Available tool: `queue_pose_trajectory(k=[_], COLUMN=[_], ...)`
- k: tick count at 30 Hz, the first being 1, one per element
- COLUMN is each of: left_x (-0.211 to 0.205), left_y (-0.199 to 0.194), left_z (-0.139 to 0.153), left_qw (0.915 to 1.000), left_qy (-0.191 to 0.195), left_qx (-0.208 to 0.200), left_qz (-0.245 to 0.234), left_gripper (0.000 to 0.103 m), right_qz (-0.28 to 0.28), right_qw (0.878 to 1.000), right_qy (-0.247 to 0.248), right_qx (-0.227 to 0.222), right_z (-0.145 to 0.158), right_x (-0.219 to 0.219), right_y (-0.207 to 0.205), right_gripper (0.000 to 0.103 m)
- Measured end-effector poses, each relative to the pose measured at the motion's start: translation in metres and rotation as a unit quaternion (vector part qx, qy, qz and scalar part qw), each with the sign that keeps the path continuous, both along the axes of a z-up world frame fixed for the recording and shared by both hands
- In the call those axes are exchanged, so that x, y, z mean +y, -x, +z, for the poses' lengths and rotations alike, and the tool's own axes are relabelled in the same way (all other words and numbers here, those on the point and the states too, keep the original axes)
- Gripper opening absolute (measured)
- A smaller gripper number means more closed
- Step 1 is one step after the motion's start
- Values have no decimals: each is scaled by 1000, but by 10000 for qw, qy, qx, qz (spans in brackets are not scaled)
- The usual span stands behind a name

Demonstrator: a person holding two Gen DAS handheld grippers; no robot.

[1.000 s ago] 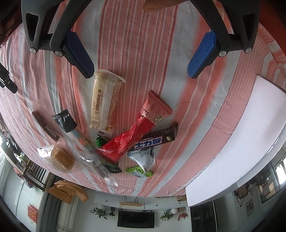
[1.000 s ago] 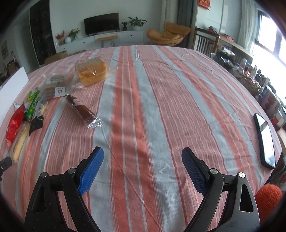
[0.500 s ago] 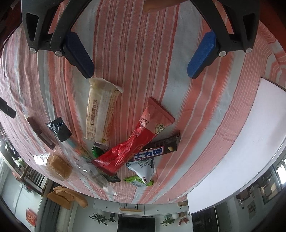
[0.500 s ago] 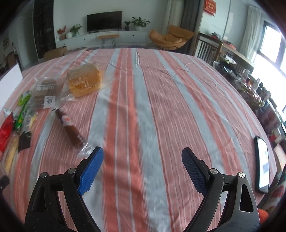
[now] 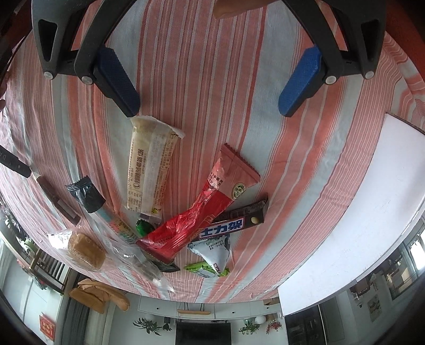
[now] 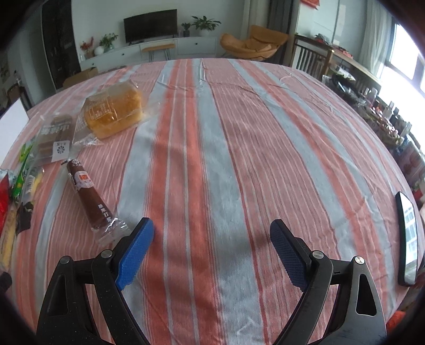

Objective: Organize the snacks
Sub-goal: 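Move the left tool down toward the red wrapped snack bag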

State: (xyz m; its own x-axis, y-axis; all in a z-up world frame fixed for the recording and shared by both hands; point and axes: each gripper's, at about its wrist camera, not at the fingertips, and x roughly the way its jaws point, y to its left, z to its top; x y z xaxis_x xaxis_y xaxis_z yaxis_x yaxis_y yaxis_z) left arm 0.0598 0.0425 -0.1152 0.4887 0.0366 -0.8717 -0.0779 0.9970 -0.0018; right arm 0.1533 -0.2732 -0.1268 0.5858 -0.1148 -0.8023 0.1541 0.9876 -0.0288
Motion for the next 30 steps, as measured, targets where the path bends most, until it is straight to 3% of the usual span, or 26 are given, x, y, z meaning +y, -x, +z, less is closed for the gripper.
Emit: queue_pose_trajectory(k=[25, 30], left_x=[6, 39], left_y=[-2, -2], left_z=[0, 31], left_qw=[9999, 9964], left_qy=[58, 439], left_qx=[40, -697], left_qz=[-128, 195], left_gripper=[103, 103], right_qz=[-10, -10], right_qw=[9998, 9998], right_qy=[-189, -191], right_qx=[-30, -31], right_z=[-2, -2], right_x=[-5, -5], right_y=[-2, -1], right_gripper=[93, 93])
